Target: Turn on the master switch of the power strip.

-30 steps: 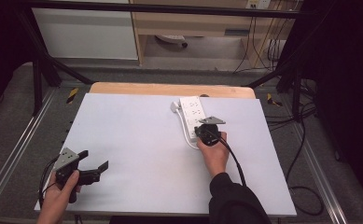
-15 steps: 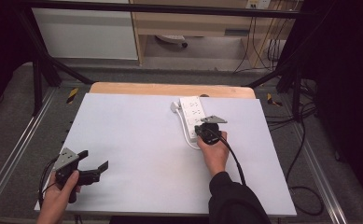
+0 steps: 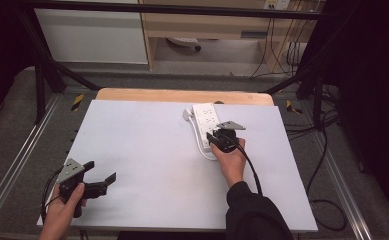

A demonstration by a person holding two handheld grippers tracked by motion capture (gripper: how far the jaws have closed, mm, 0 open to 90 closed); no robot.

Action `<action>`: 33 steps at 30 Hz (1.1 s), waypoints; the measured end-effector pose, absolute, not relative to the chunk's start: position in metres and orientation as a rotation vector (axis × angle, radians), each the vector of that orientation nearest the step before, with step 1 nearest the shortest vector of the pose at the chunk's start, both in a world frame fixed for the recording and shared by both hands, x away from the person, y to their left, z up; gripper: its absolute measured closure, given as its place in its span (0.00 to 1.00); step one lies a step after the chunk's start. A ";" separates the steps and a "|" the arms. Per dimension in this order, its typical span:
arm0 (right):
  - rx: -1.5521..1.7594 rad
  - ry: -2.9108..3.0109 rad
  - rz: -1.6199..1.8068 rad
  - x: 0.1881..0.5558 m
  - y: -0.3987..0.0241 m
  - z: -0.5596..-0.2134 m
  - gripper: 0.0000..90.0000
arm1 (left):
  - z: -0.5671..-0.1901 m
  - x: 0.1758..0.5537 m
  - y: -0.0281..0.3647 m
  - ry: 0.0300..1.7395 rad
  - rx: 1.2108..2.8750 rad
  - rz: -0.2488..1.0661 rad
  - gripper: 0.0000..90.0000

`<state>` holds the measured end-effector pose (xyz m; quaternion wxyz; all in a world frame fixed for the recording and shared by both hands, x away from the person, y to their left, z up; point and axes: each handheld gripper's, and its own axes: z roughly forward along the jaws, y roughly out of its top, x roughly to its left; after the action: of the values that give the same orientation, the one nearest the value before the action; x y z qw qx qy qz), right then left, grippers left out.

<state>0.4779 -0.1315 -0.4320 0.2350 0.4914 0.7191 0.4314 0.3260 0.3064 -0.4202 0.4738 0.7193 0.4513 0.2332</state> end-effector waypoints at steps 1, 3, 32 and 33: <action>1.347 1.970 1.190 0.478 -0.132 -0.432 0.73 | -0.420 0.326 0.306 1.104 1.760 0.570 0.07; 1.352 1.964 1.197 0.478 -0.132 -0.431 0.69 | -0.420 0.326 0.306 1.105 1.758 0.570 0.07; 1.357 1.961 1.169 0.485 -0.132 -0.400 0.10 | -0.421 0.326 0.306 1.105 1.761 0.568 0.07; 1.358 1.961 1.166 0.485 -0.132 -0.399 0.10 | -0.421 0.326 0.306 1.105 1.763 0.568 0.07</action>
<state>0.4850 -0.1323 -0.3992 0.2408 0.4962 0.7169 0.4264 0.3257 0.3062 -0.4207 0.4729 0.7202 0.4516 0.2319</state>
